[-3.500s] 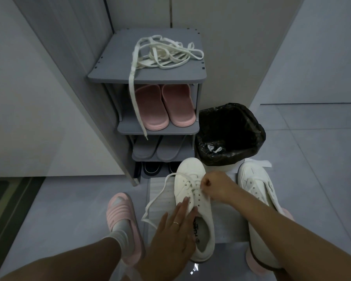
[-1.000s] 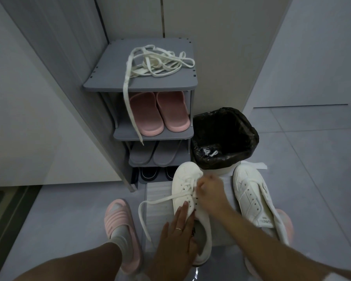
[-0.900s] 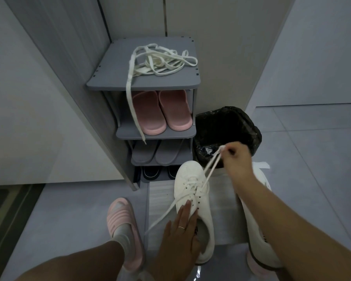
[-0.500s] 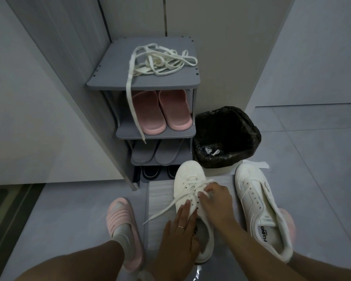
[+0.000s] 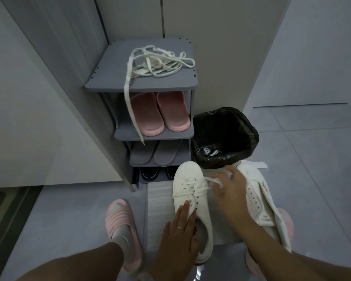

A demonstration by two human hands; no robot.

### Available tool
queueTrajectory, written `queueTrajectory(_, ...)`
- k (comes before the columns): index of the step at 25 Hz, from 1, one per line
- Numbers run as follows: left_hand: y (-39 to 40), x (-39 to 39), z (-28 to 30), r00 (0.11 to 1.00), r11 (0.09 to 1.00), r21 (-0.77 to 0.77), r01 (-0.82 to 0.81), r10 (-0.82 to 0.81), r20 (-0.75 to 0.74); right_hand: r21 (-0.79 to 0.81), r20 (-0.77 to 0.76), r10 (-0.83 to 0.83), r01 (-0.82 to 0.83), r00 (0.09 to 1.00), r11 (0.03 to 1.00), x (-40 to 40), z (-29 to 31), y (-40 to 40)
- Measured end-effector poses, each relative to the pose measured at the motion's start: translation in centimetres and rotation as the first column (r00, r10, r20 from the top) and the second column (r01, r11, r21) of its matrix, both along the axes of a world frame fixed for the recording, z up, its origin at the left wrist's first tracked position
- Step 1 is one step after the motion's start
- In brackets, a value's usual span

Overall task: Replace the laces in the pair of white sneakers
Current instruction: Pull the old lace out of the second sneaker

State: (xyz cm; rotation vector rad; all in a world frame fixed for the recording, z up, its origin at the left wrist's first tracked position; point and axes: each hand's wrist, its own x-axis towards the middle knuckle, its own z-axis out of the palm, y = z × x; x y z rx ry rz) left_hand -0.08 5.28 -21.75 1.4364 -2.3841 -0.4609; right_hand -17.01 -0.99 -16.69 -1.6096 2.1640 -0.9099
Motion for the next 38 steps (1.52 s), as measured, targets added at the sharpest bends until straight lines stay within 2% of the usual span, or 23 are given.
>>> queueTrajectory(2, -0.1, 0.0, 0.2, 1.0, 1.0, 0.01, 0.009, -0.009, 0.003, 0.038, -0.184, 0.164, -0.16, 0.969, 0.986, 1.1, -1.5, 0.5)
queueTrajectory(3, -0.1, 0.0, 0.2, 1.0, 1.0, 0.004, 0.005, -0.005, 0.014, 0.049, -0.252, 0.194, -0.188, 0.948, 0.981, 1.4, -1.9, 0.5)
queueTrajectory(5, -0.1, 0.0, 0.3, 1.0, 1.0, 0.021, 0.004, -0.005, 0.01, 0.039, -0.287, 0.178, -0.174, 0.941, 0.984, 1.8, -1.5, 0.4)
queueTrajectory(8, 0.0, 0.0, 0.4, 1.0, 0.999, 0.048, 0.008, -0.007, -0.015, -0.087, -0.253, 0.096, -0.121, 0.963, 0.989, 0.9, -0.2, -0.6)
queueTrajectory(11, 0.0, 0.0, 0.7, 1.0, 0.997, 0.081, 0.011, -0.008, -0.029, -0.225, -0.15, -0.07, 0.035, 0.986, 0.974, -1.2, 2.3, -2.5)
queueTrajectory(13, -0.2, -0.2, 1.3, 1.0, 0.998, 0.066, 0.011, -0.009, -0.02, -0.253, -0.098, -0.127, 0.099, 0.987, 0.962, -2.4, 3.6, -2.9)
queueTrajectory(15, -0.7, -0.2, 2.2, 0.999, 0.998, 0.061, 0.022, -0.024, 0.023, -0.201, -0.086, -0.114, 0.095, 0.99, 0.975, -3.1, 4.3, -2.5)
queueTrajectory(17, -1.4, -0.2, 3.6, 1.0, 0.998, 0.057, -0.006, 0.006, -0.001, 0.022, -0.208, 0.084, -0.081, 0.975, 0.996, -3.0, 4.5, -1.0)
queueTrajectory(19, -3.5, -0.4, 5.7, 0.974, 0.967, 0.22, -0.126, 0.163, -0.16, 0.304, -0.268, 0.388, -0.305, 0.882, 0.903, -1.8, 4.3, 1.3)
queueTrajectory(21, -6.3, -0.4, 6.4, 0.928, 0.932, 0.295, -0.21, 0.284, -0.239, 0.411, -0.222, 0.595, -0.479, 0.773, 0.775, 0.4, 4.1, 3.7)
queueTrajectory(22, -7.5, -0.3, 6.4, 0.919, 0.923, 0.299, -0.244, 0.319, -0.233, 0.355, -0.254, 0.658, -0.565, 0.708, 0.745, 1.6, 3.6, 4.9)
queueTrajectory(23, -8.5, -0.4, 6.3, 0.922, 0.917, 0.313, -0.247, 0.322, -0.217, 0.323, -0.268, 0.706, -0.629, 0.656, 0.707, 2.6, 2.7, 6.0)
queueTrajectory(25, -9.4, -1.1, 6.0, 0.953, 0.91, 0.363, -0.2, 0.266, -0.142, 0.38, -0.306, 0.756, -0.654, 0.579, 0.655, 3.4, 1.1, 7.5)
queueTrajectory(27, -9.6, -2.1, 5.7, 0.972, 0.911, 0.36, -0.203, 0.233, -0.041, 0.391, -0.321, 0.753, -0.644, 0.574, 0.658, 3.4, -0.2, 8.0)
queueTrajectory(30, -9.6, -3.4, 5.7, 0.974, 0.955, 0.249, -0.161, 0.114, 0.194, 0.32, -0.36, 0.721, -0.647, 0.592, 0.692, 3.4, -0.8, 8.1)
queueTrajectory(32, -9.7, -3.9, 5.7, 0.959, 0.946, 0.271, -0.18, 0.107, 0.263, 0.282, -0.368, 0.697, -0.641, 0.615, 0.714, 3.8, -0.8, 8.1)
queueTrajectory(34, -10.2, -3.7, 6.5, 0.966, 0.872, 0.426, -0.243, 0.178, 0.185, 0.258, -0.374, 0.677, -0.63, 0.634, 0.733, 3.9, -1.3, 8.2)
queueTrajectory(36, -10.9, -3.4, 7.4, 0.963, 0.691, 0.679, -0.246, 0.251, 0.094, 0.275, -0.361, 0.684, -0.629, 0.633, 0.727, 3.8, -1.6, 8.3)
queueTrajectory(38, -11.2, -3.2, 8.8, 0.94, 0.518, 0.826, -0.225, 0.337, 0.045, 0.275, -0.361, 0.678, -0.621, 0.64, 0.734, 3.7, -1.5, 8.1)
